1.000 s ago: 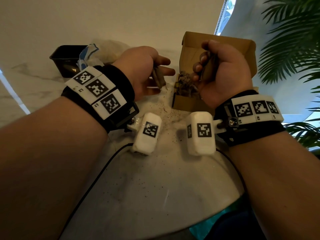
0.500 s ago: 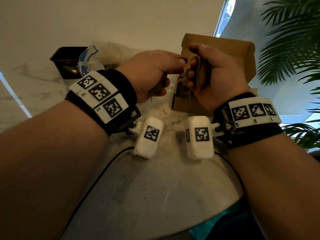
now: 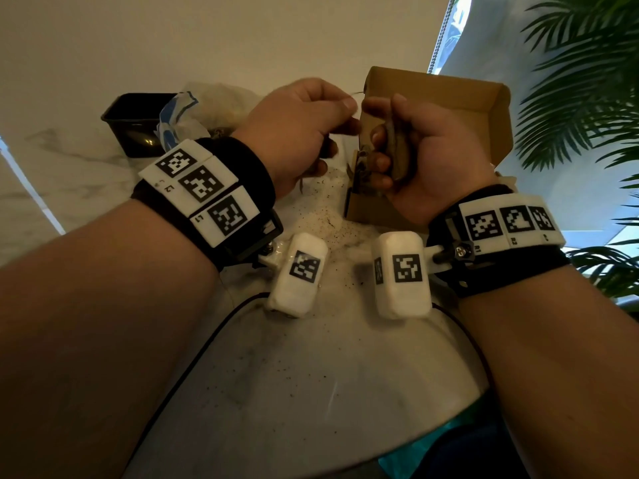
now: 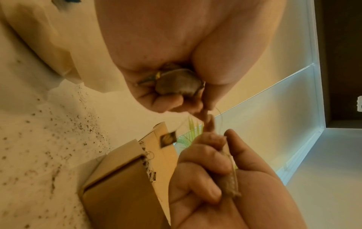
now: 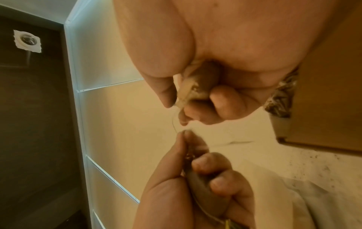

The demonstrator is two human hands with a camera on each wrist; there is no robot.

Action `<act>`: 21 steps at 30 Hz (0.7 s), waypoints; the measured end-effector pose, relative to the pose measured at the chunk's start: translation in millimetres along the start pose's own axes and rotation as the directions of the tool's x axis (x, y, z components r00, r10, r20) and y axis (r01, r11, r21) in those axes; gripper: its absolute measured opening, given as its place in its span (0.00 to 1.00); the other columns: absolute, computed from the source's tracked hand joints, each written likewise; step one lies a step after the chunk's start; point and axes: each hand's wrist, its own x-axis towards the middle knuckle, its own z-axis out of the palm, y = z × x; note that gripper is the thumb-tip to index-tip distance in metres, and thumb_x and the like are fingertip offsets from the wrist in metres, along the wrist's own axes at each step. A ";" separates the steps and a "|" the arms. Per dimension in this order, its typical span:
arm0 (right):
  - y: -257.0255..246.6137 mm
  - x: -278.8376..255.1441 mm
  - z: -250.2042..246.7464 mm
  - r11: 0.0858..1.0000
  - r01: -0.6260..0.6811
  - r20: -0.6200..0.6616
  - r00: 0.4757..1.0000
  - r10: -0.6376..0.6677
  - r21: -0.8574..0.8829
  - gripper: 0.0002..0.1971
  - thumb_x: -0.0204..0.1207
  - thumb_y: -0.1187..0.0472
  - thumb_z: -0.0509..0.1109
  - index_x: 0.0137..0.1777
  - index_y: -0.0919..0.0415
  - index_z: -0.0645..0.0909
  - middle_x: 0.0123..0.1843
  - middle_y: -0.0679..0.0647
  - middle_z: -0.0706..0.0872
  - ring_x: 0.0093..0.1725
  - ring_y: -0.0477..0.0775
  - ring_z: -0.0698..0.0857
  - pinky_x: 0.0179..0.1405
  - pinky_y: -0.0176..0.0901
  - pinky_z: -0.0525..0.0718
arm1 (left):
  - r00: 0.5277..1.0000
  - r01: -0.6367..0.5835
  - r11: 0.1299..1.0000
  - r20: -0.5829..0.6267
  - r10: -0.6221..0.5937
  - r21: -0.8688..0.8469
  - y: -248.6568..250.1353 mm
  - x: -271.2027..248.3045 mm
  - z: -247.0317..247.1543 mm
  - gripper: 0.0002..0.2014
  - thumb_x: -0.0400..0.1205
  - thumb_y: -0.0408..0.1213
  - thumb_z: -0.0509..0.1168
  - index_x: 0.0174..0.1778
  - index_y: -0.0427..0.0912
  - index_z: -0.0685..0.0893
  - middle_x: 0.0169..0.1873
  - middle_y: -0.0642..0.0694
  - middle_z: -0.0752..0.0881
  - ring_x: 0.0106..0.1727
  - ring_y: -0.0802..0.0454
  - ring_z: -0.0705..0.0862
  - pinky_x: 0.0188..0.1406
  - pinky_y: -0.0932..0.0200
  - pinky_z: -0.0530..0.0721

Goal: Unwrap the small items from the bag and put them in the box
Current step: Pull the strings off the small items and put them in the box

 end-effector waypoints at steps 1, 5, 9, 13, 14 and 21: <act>-0.4 -1.0 0.1 0.999 -0.052 0.021 0.998 0.052 -0.004 0.17 0.87 0.52 0.56 0.60 0.61 0.83 0.34 0.52 0.77 0.25 0.47 0.72 0.24 0.38 0.63 | 0.998 -0.019 1.000 -0.054 0.018 -0.019 0.3 1.8 -1.0 0.04 0.87 0.40 0.67 0.47 0.49 0.85 0.36 0.53 0.89 0.28 0.57 0.77 0.25 0.61 0.75; -2.4 -5.6 0.2 0.988 -0.144 0.145 0.978 0.152 -0.062 0.21 0.86 0.53 0.51 0.60 0.64 0.82 0.31 0.53 0.76 0.21 0.48 0.68 0.22 0.36 0.58 | 0.986 -0.071 0.997 -0.153 0.072 0.016 0.7 5.3 -4.0 0.03 0.86 0.43 0.68 0.48 0.52 0.86 0.35 0.54 0.87 0.30 0.56 0.78 0.26 0.60 0.77; -1.6 -6.4 1.5 0.987 -0.073 0.200 0.975 0.101 -0.141 0.16 0.85 0.60 0.53 0.57 0.61 0.84 0.29 0.52 0.76 0.22 0.49 0.70 0.21 0.35 0.64 | 0.988 -0.069 0.995 -0.133 0.078 0.065 1.0 4.8 -4.2 0.04 0.86 0.43 0.68 0.47 0.53 0.87 0.37 0.54 0.86 0.30 0.56 0.78 0.27 0.61 0.78; -2.5 -7.1 4.3 0.997 0.046 0.156 0.987 -0.036 -0.064 0.16 0.86 0.64 0.53 0.59 0.59 0.83 0.35 0.55 0.82 0.31 0.53 0.80 0.27 0.40 0.75 | 0.999 -0.019 0.989 -0.041 0.026 0.146 -0.8 3.9 -5.3 0.03 0.86 0.43 0.69 0.48 0.52 0.88 0.40 0.53 0.87 0.34 0.55 0.79 0.28 0.60 0.77; -2.8 -5.6 4.4 0.996 0.085 0.126 0.989 -0.080 -0.031 0.15 0.86 0.64 0.54 0.61 0.59 0.83 0.39 0.55 0.84 0.35 0.54 0.82 0.31 0.43 0.77 | 1.000 0.000 0.983 -0.013 0.003 0.182 -1.6 3.5 -5.6 0.03 0.86 0.43 0.69 0.49 0.52 0.88 0.41 0.53 0.88 0.34 0.55 0.80 0.30 0.59 0.78; -3.1 7.6 -1.3 0.965 0.237 -0.251 0.946 -0.204 0.109 0.16 0.86 0.66 0.59 0.69 0.60 0.83 0.52 0.58 0.88 0.41 0.55 0.88 0.35 0.45 0.86 | 0.993 0.087 0.959 0.056 -0.106 0.270 -4.7 2.0 -6.8 0.04 0.85 0.43 0.70 0.52 0.49 0.89 0.46 0.52 0.92 0.33 0.57 0.81 0.30 0.59 0.79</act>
